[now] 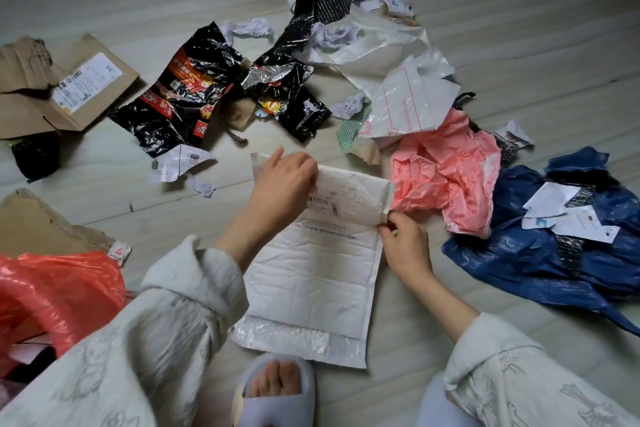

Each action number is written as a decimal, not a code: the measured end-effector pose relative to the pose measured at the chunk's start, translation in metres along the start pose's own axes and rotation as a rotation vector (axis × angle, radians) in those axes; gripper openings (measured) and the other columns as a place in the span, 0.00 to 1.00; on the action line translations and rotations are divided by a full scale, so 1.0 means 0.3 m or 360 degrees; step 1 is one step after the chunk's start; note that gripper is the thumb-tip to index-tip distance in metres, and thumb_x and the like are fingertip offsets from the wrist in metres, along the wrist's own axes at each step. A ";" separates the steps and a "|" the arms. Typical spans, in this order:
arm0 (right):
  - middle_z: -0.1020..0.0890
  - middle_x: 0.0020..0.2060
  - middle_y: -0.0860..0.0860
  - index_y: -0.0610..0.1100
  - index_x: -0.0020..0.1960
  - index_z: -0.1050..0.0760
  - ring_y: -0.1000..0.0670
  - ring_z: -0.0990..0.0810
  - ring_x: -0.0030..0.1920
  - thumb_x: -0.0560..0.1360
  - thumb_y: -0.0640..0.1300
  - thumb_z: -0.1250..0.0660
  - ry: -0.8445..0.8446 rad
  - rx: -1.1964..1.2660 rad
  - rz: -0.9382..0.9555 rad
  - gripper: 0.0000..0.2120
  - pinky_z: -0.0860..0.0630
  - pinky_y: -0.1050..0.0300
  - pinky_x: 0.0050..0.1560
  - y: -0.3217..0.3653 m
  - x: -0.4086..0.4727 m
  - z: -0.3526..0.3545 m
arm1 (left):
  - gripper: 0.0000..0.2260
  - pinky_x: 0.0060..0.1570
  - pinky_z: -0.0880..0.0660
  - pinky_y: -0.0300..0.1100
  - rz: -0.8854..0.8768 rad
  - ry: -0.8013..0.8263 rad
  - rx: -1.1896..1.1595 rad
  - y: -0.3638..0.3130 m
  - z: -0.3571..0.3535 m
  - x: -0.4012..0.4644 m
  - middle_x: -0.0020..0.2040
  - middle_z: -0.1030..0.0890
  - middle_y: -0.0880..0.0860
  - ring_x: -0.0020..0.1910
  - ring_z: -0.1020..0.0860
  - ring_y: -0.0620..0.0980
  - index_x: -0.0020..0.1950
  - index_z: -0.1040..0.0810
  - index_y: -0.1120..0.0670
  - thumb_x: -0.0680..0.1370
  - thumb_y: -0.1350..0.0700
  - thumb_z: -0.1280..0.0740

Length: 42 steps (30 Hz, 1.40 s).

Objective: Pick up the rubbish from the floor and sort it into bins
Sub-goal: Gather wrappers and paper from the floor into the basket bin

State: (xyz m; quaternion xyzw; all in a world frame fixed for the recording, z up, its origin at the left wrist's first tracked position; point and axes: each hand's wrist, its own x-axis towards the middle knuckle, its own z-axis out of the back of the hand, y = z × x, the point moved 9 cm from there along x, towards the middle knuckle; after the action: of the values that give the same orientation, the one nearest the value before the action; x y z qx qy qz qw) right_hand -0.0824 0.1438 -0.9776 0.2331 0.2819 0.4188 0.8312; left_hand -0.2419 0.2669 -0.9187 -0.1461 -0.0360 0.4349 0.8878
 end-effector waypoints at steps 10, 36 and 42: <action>0.19 0.56 0.47 0.41 0.58 0.21 0.48 0.23 0.60 0.79 0.45 0.40 0.0161 0.0542 -0.0161 0.14 0.31 0.61 0.59 0.041 0.038 0.037 | 0.22 0.18 0.42 0.36 -0.0156 0.0196 0.0246 -0.049 -0.208 -0.253 0.22 0.26 0.53 0.19 0.27 0.56 0.39 0.32 0.53 0.58 0.54 0.20; 0.20 0.57 0.44 0.44 0.48 0.35 0.45 0.20 0.53 0.60 0.41 0.33 0.0258 -0.1170 0.1086 0.18 0.36 0.50 0.51 0.163 -0.174 -0.198 | 0.16 0.27 0.34 0.44 -0.0154 -0.0131 0.0437 -0.088 -0.177 -0.298 0.34 0.27 0.53 0.32 0.27 0.54 0.43 0.35 0.53 0.64 0.62 0.30; 0.19 0.57 0.45 0.44 0.46 0.25 0.47 0.21 0.58 0.70 0.59 0.40 0.0509 -0.1260 0.1137 0.19 0.35 0.51 0.54 0.084 -0.273 -0.231 | 0.24 0.28 0.32 0.43 -0.0171 0.0288 0.0401 -0.088 -0.343 -0.407 0.35 0.26 0.53 0.32 0.27 0.54 0.42 0.36 0.53 0.55 0.57 0.25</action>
State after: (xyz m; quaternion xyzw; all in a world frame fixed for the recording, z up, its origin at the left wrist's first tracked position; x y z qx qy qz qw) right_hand -0.1828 0.1002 -0.9903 -0.0823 0.1291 0.7787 0.6084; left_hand -0.2778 0.1325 -1.0015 -0.0699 0.0911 0.3729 0.9208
